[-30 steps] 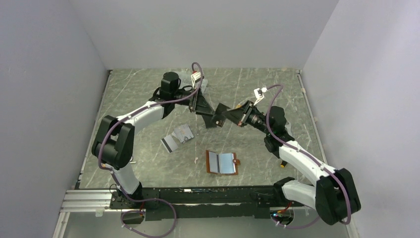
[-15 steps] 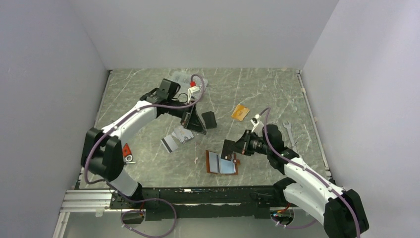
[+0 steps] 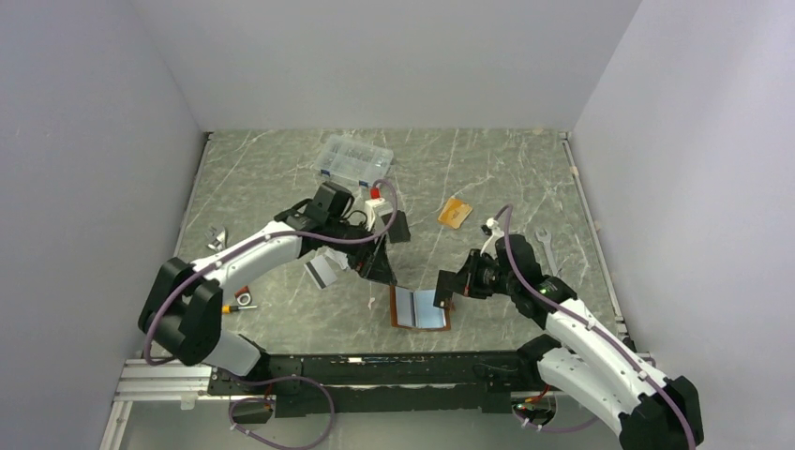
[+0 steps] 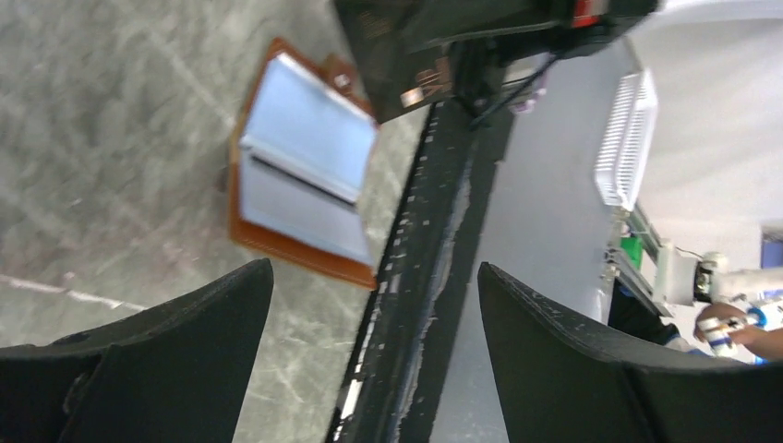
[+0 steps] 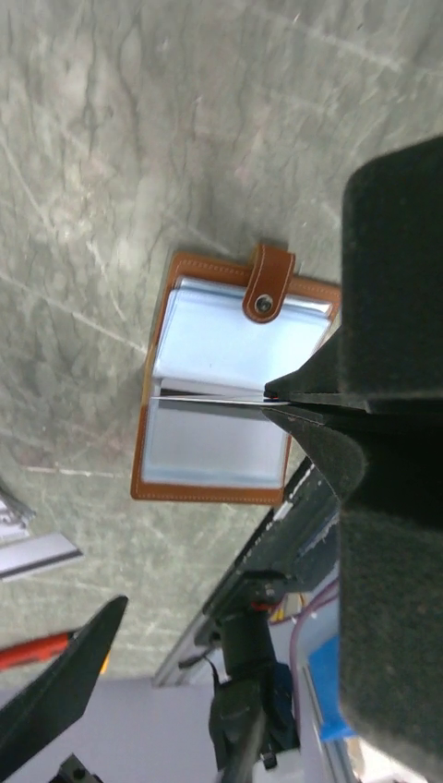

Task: Put the credit cards into the card holder
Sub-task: Turn over the card slot in the card holder.

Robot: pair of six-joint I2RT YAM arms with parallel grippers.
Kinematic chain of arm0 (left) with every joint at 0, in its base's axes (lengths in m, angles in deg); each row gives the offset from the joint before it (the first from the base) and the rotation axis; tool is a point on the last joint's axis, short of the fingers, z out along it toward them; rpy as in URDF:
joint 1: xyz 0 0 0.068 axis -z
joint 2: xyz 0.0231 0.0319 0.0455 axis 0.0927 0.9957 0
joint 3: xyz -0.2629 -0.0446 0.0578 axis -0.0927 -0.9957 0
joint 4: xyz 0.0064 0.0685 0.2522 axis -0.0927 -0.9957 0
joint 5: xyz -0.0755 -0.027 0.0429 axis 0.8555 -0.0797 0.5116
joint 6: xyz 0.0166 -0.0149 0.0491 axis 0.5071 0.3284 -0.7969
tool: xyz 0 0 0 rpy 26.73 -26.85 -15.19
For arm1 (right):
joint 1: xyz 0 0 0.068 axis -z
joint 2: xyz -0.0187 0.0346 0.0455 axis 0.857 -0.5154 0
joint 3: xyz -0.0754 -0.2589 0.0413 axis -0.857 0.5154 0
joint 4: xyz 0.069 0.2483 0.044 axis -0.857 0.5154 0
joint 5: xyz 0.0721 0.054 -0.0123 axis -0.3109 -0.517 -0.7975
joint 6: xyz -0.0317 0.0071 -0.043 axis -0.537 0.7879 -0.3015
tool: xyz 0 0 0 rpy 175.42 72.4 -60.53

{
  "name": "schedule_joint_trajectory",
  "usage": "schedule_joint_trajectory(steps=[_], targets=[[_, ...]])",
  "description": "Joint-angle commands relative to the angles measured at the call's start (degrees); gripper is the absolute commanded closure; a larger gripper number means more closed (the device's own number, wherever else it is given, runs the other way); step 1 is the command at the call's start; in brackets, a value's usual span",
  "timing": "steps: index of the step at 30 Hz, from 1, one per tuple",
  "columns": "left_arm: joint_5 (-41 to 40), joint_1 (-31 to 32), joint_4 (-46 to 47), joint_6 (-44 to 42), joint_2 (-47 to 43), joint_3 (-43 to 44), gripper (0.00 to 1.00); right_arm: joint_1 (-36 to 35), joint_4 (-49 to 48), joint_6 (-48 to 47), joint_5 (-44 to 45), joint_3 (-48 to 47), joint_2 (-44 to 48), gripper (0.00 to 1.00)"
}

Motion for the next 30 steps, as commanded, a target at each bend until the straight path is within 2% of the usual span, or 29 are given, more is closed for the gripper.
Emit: schedule_joint_trajectory(steps=[1,5,13,21,23,28,30], targets=[[-9.4,1.9,-3.4,-1.2,5.2,0.5,0.15,-1.2,11.5,-2.1,9.4,-4.6,2.1,1.00],[-9.3,2.7,-2.4,0.6,9.5,-0.3,0.17,-2.7,12.5,-0.4,12.1,-4.1,2.3,1.00],[-7.5,5.5,0.6,3.2,12.9,-2.4,0.38,-8.6,10.6,3.1,16.8,-2.3,0.1,1.00],[-6.3,7.2,0.1,3.4,16.4,-1.4,0.38,-10.5,10.5,4.6,19.0,-1.1,1.0,1.00],[-7.1,7.2,-0.9,2.7,17.9,-0.5,0.46,-11.2,10.1,5.5,19.3,-0.4,1.3,1.00],[-8.9,6.6,-4.6,1.3,20.8,3.3,0.73,-13.0,8.1,7.0,20.1,0.8,0.8,1.00],[-9.6,6.2,-4.2,1.7,20.0,2.7,0.75,-13.5,7.8,7.3,20.2,1.1,0.4,1.00]])
